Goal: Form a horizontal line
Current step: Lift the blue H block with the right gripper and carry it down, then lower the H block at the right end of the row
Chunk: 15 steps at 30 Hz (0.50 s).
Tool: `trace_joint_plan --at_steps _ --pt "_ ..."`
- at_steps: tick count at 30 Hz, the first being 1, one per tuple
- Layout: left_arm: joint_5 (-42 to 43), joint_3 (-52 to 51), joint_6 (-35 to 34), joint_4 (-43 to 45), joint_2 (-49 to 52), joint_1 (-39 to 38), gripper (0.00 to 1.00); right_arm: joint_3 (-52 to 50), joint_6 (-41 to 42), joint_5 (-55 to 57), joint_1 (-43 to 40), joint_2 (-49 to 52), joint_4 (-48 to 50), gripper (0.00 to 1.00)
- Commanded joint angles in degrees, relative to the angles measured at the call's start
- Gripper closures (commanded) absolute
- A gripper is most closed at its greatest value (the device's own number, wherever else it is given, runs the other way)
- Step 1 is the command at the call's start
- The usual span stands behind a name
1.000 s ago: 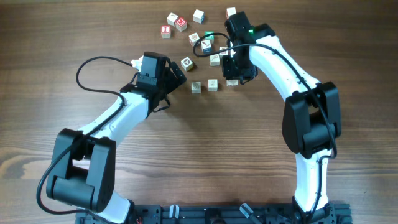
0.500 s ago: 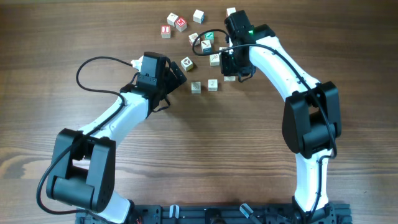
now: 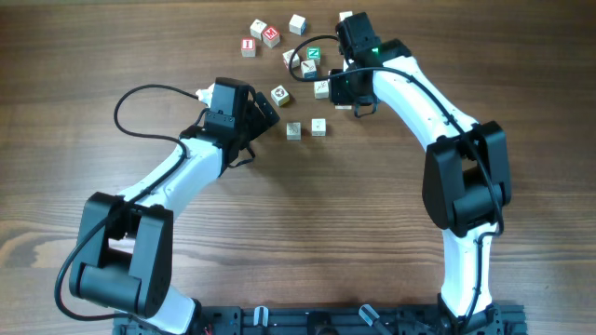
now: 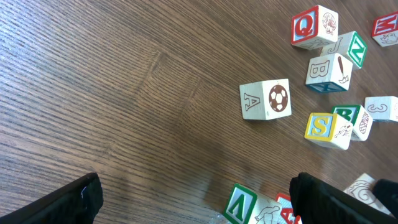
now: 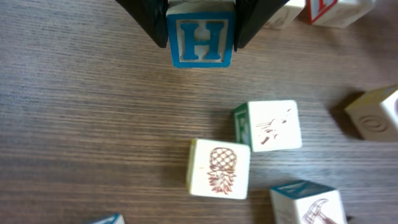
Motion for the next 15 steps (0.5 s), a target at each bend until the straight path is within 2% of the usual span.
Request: trace_joint_plan --at_steps 1,9,13,15 --pt "-0.8 -0.7 -0.1 0.0 0.5 0.1 0.00 -1.9 1.9 2.1 0.0 0.4 -0.8 0.75" --pt "-0.8 -0.7 -0.1 0.2 0.5 0.1 0.00 -2.2 1.2 -1.7 0.0 0.4 -5.8 0.66" --pt "-0.8 -0.7 -0.1 0.2 0.5 0.1 0.00 -2.2 1.3 -2.5 0.3 0.5 -5.6 0.66" --pt "-0.8 -0.7 -0.1 0.2 0.5 0.1 0.00 -2.2 -2.0 -2.5 0.6 0.5 -5.7 0.66"
